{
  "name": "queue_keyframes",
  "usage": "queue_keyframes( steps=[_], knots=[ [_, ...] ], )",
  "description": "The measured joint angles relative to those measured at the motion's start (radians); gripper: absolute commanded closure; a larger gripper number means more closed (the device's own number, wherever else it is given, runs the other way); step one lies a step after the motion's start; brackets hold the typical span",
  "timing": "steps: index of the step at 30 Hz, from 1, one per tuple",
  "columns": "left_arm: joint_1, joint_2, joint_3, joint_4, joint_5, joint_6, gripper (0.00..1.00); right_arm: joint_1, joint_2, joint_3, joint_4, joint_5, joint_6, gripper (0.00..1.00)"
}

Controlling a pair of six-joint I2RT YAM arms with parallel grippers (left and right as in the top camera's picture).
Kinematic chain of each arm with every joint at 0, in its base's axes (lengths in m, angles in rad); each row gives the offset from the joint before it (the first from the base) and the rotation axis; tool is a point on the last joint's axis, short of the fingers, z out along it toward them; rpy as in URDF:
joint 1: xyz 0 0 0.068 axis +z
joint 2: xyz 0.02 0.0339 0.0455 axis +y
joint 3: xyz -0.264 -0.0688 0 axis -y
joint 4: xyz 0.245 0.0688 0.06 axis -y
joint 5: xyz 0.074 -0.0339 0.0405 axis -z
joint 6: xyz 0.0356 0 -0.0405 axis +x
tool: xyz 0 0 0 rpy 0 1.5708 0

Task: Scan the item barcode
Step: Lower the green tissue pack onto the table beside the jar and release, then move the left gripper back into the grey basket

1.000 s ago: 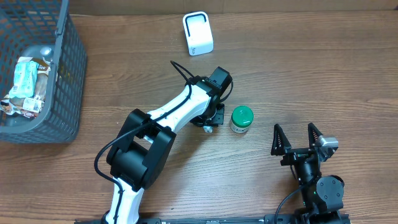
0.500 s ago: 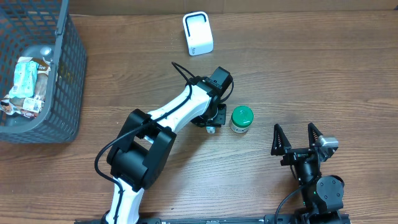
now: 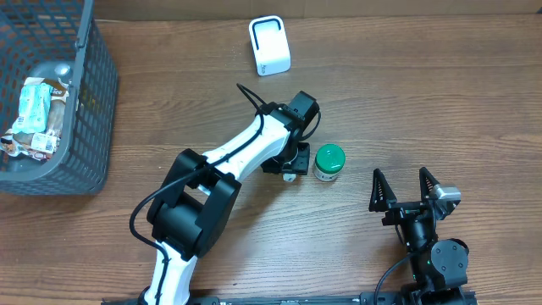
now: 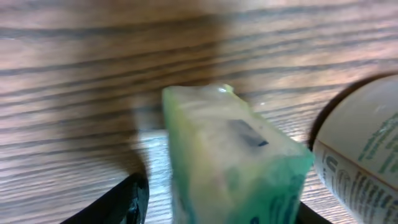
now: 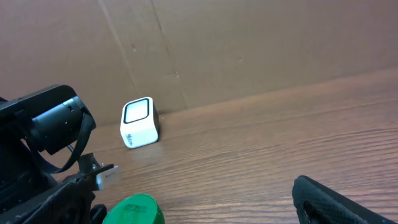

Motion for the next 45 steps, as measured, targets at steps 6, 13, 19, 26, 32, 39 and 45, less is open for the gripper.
queue_keyframes(
  steps=[6,13,19,26,32,39,45],
  knots=[
    [0.034,0.002,0.126,-0.037,-0.049,0.022,0.41,0.000,0.000,0.000,0.000,0.000,0.000,0.00],
    [0.070,0.002,0.307,-0.081,-0.068,0.062,0.42,0.000,0.000,0.000,0.000,0.000,0.000,0.00],
    [0.121,0.002,0.476,-0.206,-0.072,0.101,0.46,0.000,0.000,0.000,0.000,0.000,0.000,0.00],
    [0.237,0.002,0.763,-0.435,-0.132,0.161,0.46,0.000,0.000,0.000,0.000,0.000,0.000,0.00],
    [0.336,0.002,1.078,-0.529,-0.156,0.180,0.45,0.000,0.000,0.000,0.000,0.000,0.000,0.00],
    [0.437,0.002,1.362,-0.559,-0.167,0.183,0.44,0.000,0.000,0.000,0.000,0.000,0.000,0.00],
    [0.549,0.002,1.424,-0.579,-0.236,0.179,0.41,0.000,0.000,0.000,0.000,0.000,0.000,0.00]
  ],
)
